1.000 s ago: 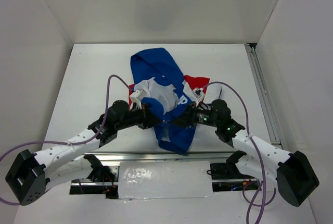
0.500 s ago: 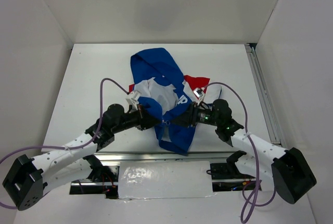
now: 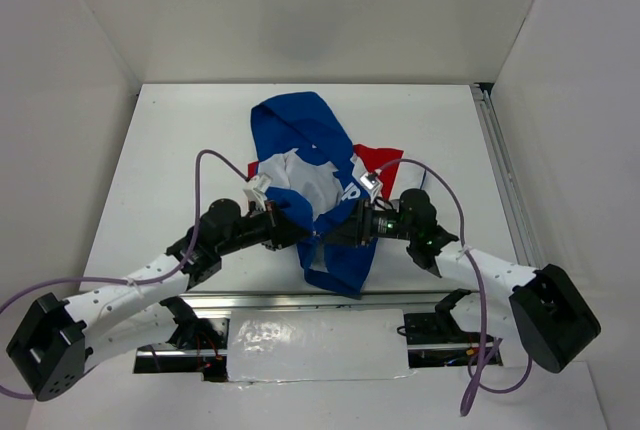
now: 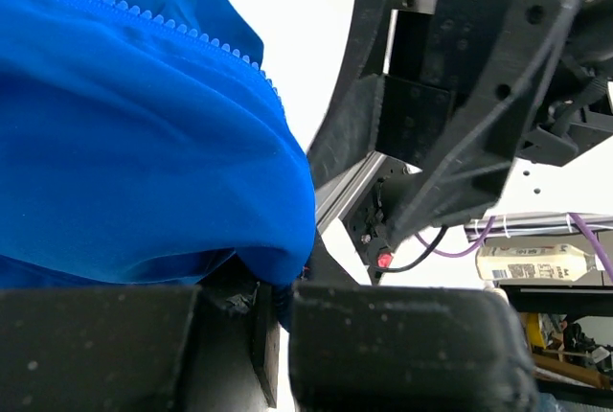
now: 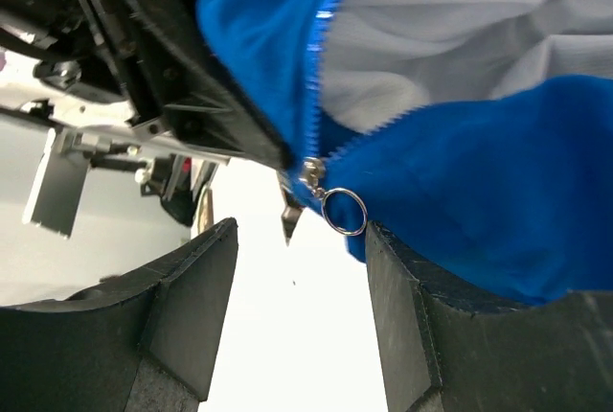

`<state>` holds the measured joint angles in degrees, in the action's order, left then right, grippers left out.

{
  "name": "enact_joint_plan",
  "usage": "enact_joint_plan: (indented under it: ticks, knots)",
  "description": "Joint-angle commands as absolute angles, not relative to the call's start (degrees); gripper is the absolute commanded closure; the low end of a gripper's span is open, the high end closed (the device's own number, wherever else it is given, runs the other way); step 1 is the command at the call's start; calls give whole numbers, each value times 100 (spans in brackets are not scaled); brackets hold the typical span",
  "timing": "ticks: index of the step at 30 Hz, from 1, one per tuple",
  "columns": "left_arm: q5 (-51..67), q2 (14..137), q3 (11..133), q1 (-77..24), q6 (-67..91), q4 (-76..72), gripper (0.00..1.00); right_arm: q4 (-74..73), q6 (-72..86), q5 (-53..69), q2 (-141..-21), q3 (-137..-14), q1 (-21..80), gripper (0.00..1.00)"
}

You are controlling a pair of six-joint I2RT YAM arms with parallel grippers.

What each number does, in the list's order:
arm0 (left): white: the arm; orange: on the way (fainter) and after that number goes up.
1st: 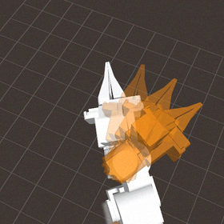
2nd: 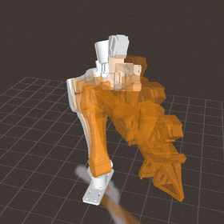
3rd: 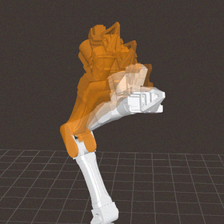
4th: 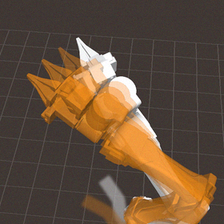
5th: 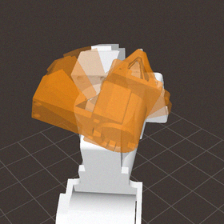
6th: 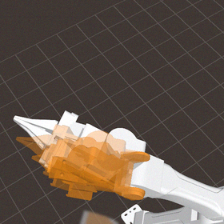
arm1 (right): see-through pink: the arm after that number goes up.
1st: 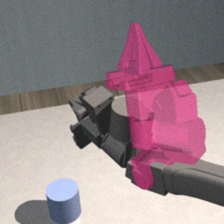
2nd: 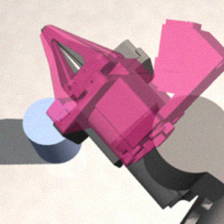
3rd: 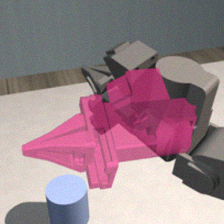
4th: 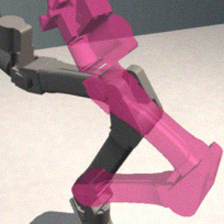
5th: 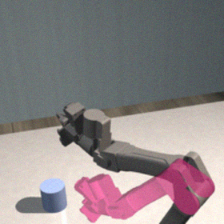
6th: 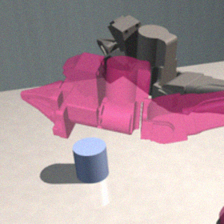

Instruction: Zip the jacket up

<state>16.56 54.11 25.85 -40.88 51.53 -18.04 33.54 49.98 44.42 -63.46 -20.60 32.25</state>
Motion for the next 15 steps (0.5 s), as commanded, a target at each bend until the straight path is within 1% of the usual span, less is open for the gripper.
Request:
enact_joint_plan:
  ticks: [1, 6, 10, 13, 15]
  knots:
    - [1661, 5458, 2628, -4061, 5265, -2276, 100, 3841, 5089, 4597, -6267, -2381, 3383, 37]
    - [1644, 5555, 2672, -4061, 5291, -2215, 100, 4218, 5449, 4913, -6494, -2636, 3489, 37]
    - [1565, 5581, 2716, -4061, 5309, -2066, 100, 4114, 5529, 4922, -6478, -2839, 3498, 37]
    - [1547, 5528, 2716, -4061, 5300, -2030, 100, 3632, 5197, 4694, -6276, -3101, 3507, 37]
    - [1547, 5511, 2733, -4061, 5317, -1987, 100, 2737, 4836, 4230, -6153, -3303, 3577, 37]
